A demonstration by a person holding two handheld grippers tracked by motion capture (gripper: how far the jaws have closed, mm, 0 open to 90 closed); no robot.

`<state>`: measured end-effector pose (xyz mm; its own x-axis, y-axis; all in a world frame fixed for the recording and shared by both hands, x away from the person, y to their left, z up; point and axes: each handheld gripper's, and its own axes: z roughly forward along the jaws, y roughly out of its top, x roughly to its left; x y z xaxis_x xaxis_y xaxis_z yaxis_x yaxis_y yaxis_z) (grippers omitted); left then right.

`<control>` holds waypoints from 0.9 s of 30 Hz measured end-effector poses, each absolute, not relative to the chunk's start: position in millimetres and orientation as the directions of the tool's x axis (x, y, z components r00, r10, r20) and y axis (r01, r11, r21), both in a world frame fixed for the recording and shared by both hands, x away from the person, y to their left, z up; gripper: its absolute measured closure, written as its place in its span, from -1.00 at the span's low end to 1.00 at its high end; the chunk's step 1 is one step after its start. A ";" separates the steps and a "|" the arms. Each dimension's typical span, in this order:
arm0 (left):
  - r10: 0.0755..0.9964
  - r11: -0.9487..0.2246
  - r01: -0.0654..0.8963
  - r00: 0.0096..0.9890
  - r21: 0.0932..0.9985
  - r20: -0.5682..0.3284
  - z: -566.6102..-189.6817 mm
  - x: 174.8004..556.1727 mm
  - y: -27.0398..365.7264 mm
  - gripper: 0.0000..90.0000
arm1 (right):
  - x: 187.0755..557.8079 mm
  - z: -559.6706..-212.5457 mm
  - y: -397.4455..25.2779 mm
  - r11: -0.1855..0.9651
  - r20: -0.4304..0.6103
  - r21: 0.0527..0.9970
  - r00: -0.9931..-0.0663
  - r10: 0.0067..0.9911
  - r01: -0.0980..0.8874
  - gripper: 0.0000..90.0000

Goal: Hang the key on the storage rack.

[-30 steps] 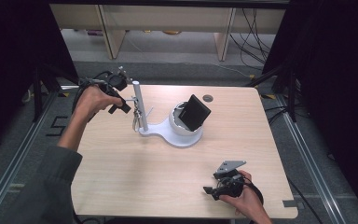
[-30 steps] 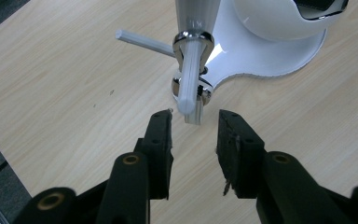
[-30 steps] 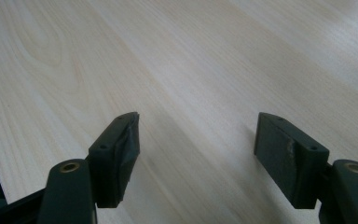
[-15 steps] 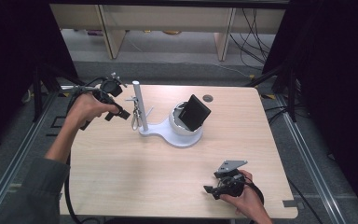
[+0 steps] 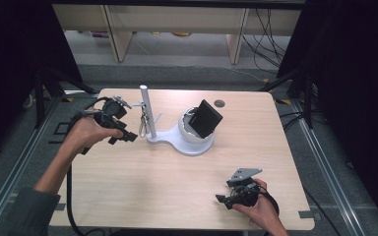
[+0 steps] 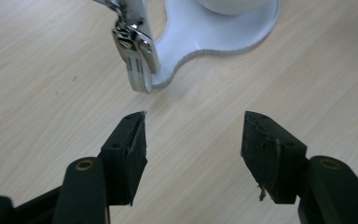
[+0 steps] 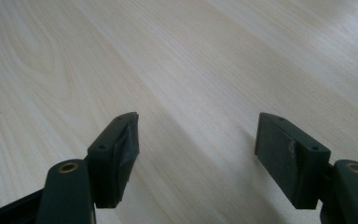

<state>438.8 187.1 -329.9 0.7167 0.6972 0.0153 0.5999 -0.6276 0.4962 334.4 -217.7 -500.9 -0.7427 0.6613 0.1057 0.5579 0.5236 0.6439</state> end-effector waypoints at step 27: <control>0.598 -0.667 0.522 0.801 0.532 -0.036 -385.0 371.8 174.5 -0.36 | 332.4 -499.3 -222.6 0.506 0.115 0.630 -0.715 0.690 0.589 -0.30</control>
<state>371.8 174.5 -385.0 0.8006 0.5981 -0.0359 0.5219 -0.6667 0.5322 332.4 -222.6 -499.3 -0.7151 0.6895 0.1146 0.5890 0.5062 0.6299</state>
